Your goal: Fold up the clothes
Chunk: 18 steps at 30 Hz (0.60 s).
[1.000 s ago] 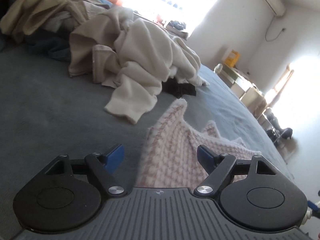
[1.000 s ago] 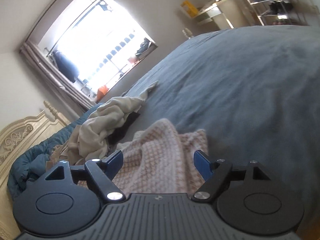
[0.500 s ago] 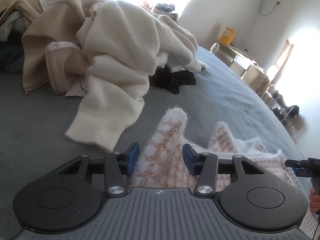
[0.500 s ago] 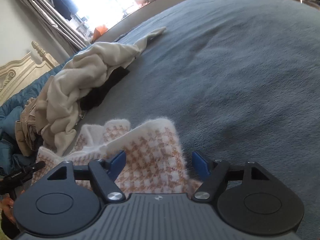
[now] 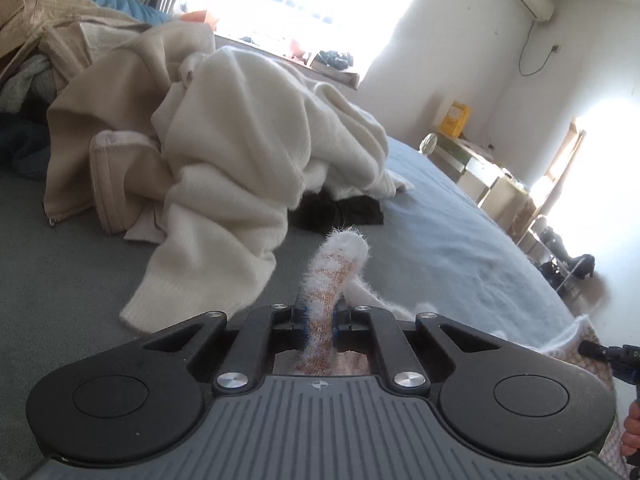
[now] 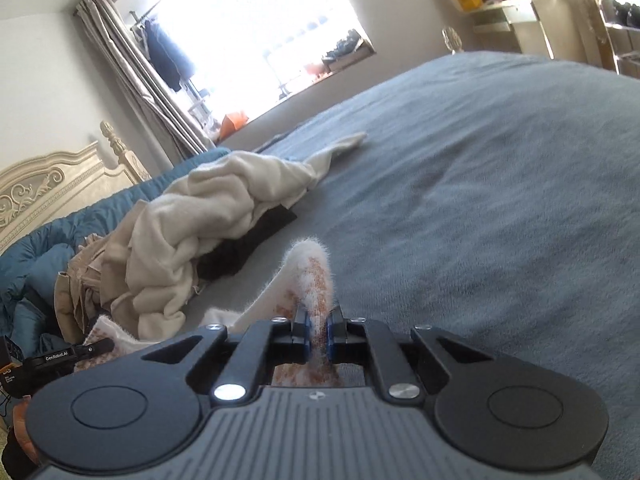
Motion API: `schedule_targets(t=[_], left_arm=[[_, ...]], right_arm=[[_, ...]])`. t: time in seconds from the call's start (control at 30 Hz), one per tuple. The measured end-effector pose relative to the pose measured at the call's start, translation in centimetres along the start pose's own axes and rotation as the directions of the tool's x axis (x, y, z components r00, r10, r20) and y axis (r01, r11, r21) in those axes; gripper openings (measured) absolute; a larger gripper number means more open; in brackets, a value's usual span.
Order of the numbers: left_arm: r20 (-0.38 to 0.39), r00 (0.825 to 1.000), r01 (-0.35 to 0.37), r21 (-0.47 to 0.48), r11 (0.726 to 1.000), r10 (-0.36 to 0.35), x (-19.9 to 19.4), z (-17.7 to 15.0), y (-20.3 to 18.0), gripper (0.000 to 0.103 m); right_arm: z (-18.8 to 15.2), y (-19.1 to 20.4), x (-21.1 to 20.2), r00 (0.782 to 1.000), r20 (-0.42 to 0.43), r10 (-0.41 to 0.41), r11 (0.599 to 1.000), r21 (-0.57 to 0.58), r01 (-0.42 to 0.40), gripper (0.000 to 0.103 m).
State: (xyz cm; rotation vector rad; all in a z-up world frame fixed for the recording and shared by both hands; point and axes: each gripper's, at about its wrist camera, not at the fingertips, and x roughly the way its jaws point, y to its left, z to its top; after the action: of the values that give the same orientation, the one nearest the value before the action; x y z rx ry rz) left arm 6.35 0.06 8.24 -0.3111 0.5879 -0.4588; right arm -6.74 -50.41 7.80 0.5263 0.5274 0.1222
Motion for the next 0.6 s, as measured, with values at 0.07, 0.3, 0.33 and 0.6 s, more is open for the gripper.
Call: schedule_targets(t=[0.07, 0.3, 0.33, 0.6], left_arm=[[0.02, 1.0, 0.005, 0.007, 1.0, -0.005, 0.7, 1.0, -0.4, 0.007], [-0.013, 0.999, -0.043, 0.028, 0.999, 0.043, 7.0, 0.1, 0.3, 0.007], [-0.035, 0.998, -0.059, 0.033, 0.998, 0.06, 8.1, -0.6, 0.7, 0.007], [-0.166, 0.982, -0.095, -0.011, 0.995, 0.092, 10.7, -1.5, 2.1, 0.022]], right_arm=[[0.9, 0.3, 0.0, 1.0, 0.03, 0.003, 1.0, -0.011, -0.003, 0.008], [0.5, -2.9, 4.6, 0.998, 0.025, -0.065, 0.998, 0.008, 0.065, 0.009], [-0.1, -3.7, 5.7, 0.997, 0.008, -0.081, 0.997, 0.019, 0.08, 0.009], [-1.8, -5.3, 8.8, 0.983, -0.11, -0.147, 0.988, 0.024, 0.15, 0.018]])
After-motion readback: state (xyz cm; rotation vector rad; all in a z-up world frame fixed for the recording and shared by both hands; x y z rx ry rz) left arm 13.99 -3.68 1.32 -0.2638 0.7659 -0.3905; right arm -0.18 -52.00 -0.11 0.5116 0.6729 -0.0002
